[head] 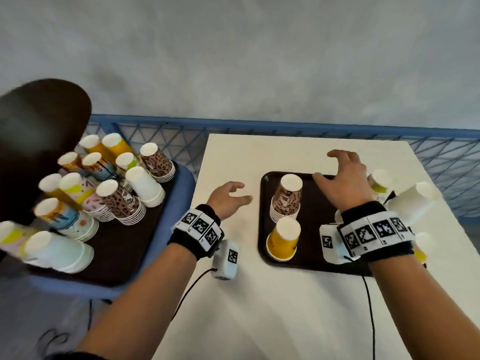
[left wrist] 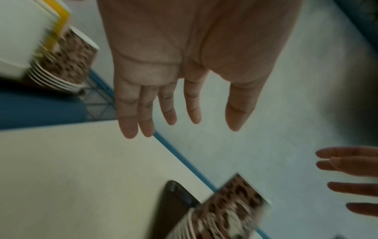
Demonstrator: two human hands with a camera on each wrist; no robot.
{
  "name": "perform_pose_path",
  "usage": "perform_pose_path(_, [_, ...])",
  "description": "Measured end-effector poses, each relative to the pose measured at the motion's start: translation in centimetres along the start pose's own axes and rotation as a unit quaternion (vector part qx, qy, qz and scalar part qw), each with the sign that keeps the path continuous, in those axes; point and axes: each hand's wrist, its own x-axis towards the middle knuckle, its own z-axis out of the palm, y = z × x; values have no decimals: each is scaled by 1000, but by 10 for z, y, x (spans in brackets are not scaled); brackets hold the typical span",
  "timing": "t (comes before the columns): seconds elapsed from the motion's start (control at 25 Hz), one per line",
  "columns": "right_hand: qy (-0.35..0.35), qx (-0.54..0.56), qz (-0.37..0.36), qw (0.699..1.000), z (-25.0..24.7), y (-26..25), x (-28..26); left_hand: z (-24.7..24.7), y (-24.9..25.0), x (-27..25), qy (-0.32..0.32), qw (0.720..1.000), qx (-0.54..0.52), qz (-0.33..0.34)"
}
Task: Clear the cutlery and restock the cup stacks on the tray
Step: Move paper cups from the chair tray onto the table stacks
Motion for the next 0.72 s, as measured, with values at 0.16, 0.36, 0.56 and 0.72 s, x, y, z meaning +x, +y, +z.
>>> perform_pose_path(0.16, [-105,55,-112,987,68,-83,-18,-84,-40,-14,164,984,71,18])
perform_pose_path(0.36, [-240,113,-191,945,166,-170,-32,-180,-86,-14,348,928,129,12])
perform_pose_path(0.56, [-288,157,-174,928,231,-213,-17,-221,-117,16,323,935,149,-6])
perform_pose_path(0.72, [-295,153,-129,934,269,-231,4,-229,-134,39,282,946,146,-63])
